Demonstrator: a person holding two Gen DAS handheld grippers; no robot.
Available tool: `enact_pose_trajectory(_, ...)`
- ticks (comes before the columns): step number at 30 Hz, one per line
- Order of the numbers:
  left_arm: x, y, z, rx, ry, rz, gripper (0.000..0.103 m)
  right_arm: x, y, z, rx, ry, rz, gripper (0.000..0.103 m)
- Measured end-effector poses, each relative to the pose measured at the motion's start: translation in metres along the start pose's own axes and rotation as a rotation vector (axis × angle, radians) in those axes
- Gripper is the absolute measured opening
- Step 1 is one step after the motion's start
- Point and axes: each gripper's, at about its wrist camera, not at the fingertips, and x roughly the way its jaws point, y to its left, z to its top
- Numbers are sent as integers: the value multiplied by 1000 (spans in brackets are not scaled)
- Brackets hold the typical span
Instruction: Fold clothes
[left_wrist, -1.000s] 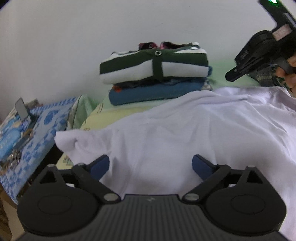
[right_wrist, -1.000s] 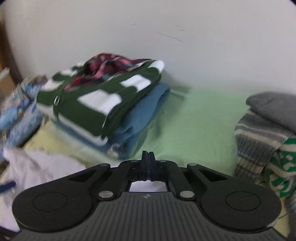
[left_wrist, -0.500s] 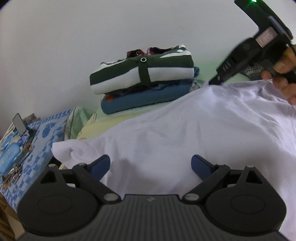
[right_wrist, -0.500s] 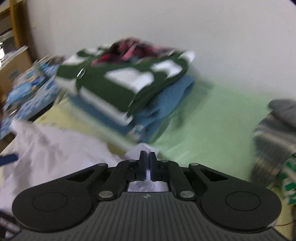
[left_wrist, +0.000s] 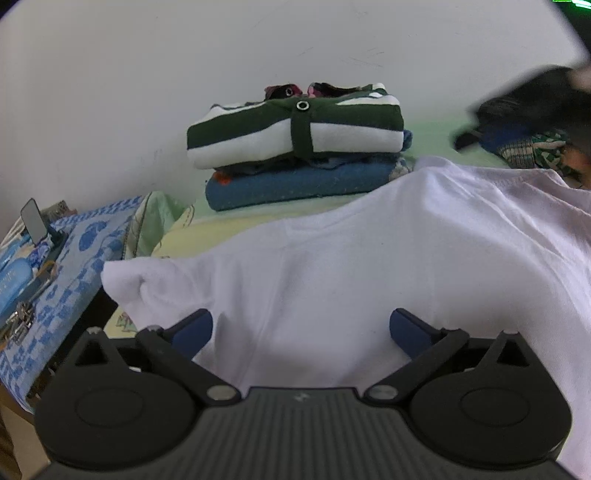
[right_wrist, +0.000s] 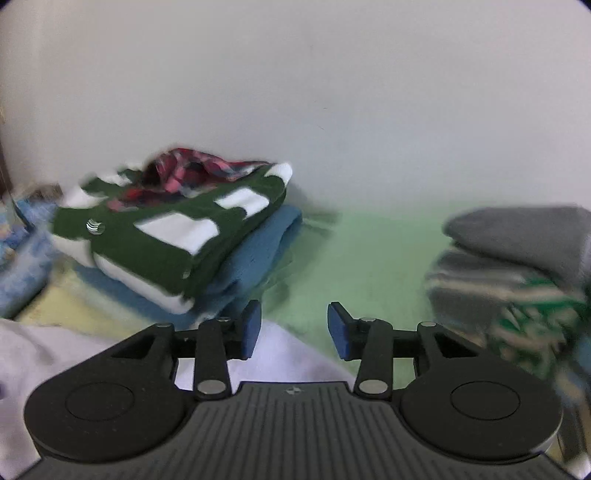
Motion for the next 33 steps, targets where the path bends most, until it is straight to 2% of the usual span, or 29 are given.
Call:
enact_pose_trajectory(3, -2, -3, 0, 20, -9, 14, 102, -18, -14, -28, 38, 110, 9, 39)
enact_pose_trajectory(4, -2, -5, -1, 26, -12, 18, 102, -20, -20, -36, 65, 139, 12, 33)
enact_pose_trajectory(5, -2, -5, -1, 30, -13, 21, 102, -24, -28, -46, 96, 140, 11, 20)
enact_pose_trajectory(6, -3, -5, -1, 31, -14, 21, 102, -28, -33, -52, 103, 117, -11, 15)
enact_pose_trajectory(7, -2, -5, -1, 31, -14, 22, 102, -29, -40, -54, 112, 99, -51, 4)
enact_pose_trajectory(9, -3, -4, -1, 31, -13, 22, 102, -28, -54, -54, 157, 73, -115, 0)
enact_pose_trajectory(12, -3, -4, -1, 31, -13, 21, 102, -36, -60, -57, 237, 33, -143, 0)
enact_pose_trajectory(14, -3, -5, -1, 31, -13, 21, 102, -49, -53, -62, 264, 3, -132, 18)
enact_pose_trajectory(16, -4, -5, -1, 35, -15, 23, 102, -68, -46, -73, 274, 21, -83, 25)
enact_pose_trajectory(18, -4, -6, -1, 41, -17, 26, 102, -85, -45, -88, 265, 70, -116, 27)
enact_pose_trajectory(22, -5, -11, -2, 68, -29, 47, 102, -122, -72, -115, 305, 98, -260, 27)
enact_pose_trajectory(24, -6, -14, -2, 83, -34, 58, 102, -150, -93, -128, 359, 72, -323, 28)
enact_pose_trajectory(29, -9, -23, -3, 135, -55, 99, 102, -218, -137, -149, 522, -17, -472, 43)
enact_pose_trajectory(33, -12, -35, -5, 208, -81, 147, 102, -230, -168, -167, 627, 4, -448, 46)
